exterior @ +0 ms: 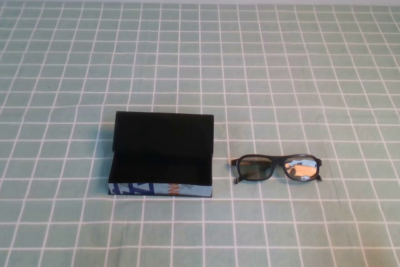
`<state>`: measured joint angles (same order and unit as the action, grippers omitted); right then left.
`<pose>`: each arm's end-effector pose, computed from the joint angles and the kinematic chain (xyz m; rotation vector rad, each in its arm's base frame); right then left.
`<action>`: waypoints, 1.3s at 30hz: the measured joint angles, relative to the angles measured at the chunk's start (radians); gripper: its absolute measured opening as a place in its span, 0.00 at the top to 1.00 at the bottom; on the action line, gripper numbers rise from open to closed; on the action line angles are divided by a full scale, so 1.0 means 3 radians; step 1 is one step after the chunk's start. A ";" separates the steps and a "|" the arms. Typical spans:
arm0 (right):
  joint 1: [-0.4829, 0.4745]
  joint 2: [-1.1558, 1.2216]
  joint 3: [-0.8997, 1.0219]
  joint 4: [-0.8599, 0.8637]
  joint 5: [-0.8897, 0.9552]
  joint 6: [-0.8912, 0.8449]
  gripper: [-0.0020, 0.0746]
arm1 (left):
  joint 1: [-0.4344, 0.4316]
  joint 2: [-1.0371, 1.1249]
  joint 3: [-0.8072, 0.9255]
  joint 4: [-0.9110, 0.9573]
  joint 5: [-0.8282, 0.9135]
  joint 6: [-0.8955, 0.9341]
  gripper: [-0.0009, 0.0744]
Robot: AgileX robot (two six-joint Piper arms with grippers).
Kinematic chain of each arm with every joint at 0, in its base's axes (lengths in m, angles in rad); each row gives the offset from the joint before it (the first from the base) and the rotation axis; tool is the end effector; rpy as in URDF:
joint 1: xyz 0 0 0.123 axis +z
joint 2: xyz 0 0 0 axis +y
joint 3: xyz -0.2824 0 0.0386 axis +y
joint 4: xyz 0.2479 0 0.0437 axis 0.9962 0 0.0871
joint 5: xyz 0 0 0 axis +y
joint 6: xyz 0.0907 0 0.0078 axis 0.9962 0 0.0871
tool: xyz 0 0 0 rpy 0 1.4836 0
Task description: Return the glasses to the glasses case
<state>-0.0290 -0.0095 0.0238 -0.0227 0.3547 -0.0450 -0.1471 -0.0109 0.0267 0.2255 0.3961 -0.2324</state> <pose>0.0531 -0.0023 0.1736 -0.0291 1.8529 -0.0736 0.0525 0.0002 0.1700 0.0571 1.8845 -0.0356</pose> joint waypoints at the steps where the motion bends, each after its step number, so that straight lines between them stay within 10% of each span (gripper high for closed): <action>1: 0.0000 0.0000 0.0000 0.0000 0.0000 0.0000 0.99 | 0.0000 0.0000 0.0000 0.0003 0.0000 0.0000 0.99; 39: 0.0000 0.0000 0.0013 0.0133 -0.0983 0.0000 0.99 | 0.0000 0.0000 0.0000 0.0032 -0.0241 0.0011 0.99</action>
<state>-0.0290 -0.0095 0.0276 0.0170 0.0599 -0.0450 -0.1471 -0.0109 0.0267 0.2352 0.3237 -0.2290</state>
